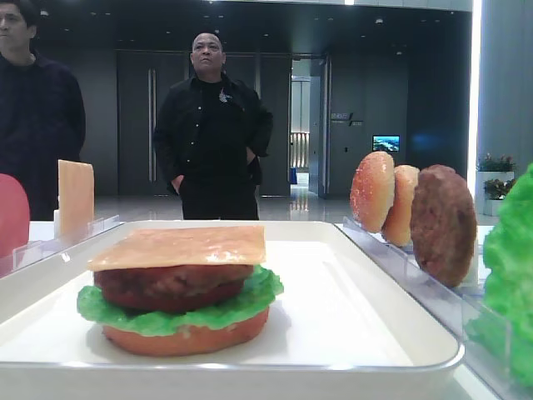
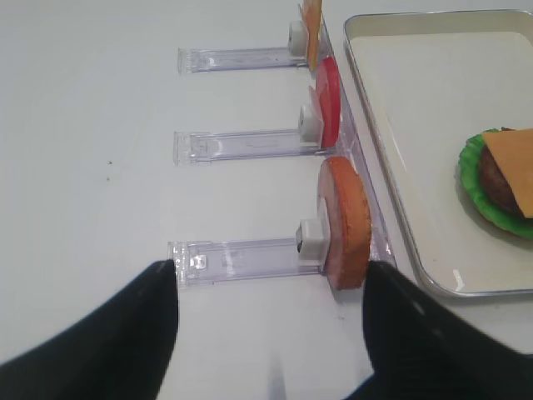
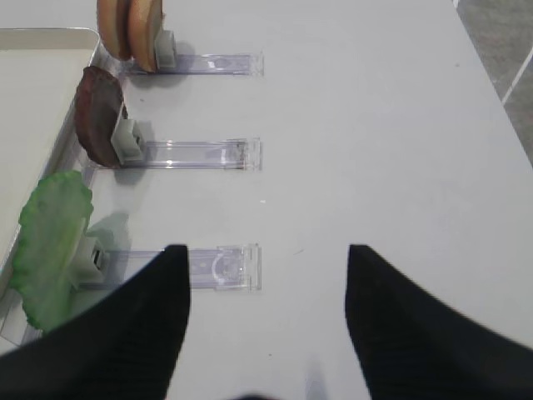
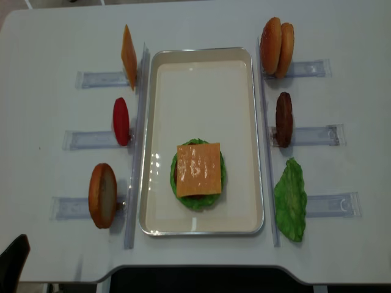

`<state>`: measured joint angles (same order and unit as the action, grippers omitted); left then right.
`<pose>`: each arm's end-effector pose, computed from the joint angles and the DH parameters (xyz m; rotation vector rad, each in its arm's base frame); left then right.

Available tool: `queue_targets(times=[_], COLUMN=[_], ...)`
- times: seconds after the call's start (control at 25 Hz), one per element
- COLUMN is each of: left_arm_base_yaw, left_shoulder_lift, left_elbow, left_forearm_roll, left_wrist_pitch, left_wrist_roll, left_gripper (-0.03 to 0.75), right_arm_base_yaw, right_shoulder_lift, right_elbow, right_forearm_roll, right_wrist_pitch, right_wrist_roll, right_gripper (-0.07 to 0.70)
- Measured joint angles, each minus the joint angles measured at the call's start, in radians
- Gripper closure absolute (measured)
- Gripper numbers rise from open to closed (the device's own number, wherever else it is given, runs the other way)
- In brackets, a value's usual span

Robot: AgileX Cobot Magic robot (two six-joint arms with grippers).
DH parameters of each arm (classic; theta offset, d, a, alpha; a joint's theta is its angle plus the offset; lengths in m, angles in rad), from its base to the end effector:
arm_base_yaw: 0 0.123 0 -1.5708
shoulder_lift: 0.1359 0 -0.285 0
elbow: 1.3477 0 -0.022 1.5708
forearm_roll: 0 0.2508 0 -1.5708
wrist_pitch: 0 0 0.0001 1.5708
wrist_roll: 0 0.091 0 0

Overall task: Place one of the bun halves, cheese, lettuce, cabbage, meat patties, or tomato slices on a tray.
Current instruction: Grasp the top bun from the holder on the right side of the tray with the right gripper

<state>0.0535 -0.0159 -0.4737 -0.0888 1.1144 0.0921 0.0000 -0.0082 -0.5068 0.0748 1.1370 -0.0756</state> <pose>-0.0064 -0.0076 0.2659 0.0471 2.1045 -0.0201 -0.0103 0.0062 0.2732 -0.0871 2.1017 0.0449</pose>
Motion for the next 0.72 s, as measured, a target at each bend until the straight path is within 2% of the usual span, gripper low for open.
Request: queue_targets(times=[0.24, 0.44, 0.52, 0.72], left_arm_base_yaw=[0.0, 0.0, 0.0, 0.0], left_shoulder_lift=[0.0, 0.0, 0.0, 0.0], left_elbow=[0.0, 0.0, 0.0, 0.0], left_forearm_roll=[0.0, 0.0, 0.0, 0.0], left_wrist_pitch=[0.0, 0.0, 0.0, 0.0], left_wrist_roll=[0.0, 0.0, 0.0, 0.0], left_gripper=[0.192, 0.192, 0.192, 0.192], right_arm_base_yaw=[0.0, 0.0, 0.0, 0.0], right_shoulder_lift=[0.0, 0.0, 0.0, 0.0], right_elbow=[0.0, 0.0, 0.0, 0.0], right_forearm_roll=[0.0, 0.001, 0.001, 0.001], right_wrist_pitch=[0.0, 0.0, 0.0, 0.0], right_wrist_roll=[0.0, 0.0, 0.001, 0.002], right_gripper=[0.21, 0.015, -0.026, -0.027])
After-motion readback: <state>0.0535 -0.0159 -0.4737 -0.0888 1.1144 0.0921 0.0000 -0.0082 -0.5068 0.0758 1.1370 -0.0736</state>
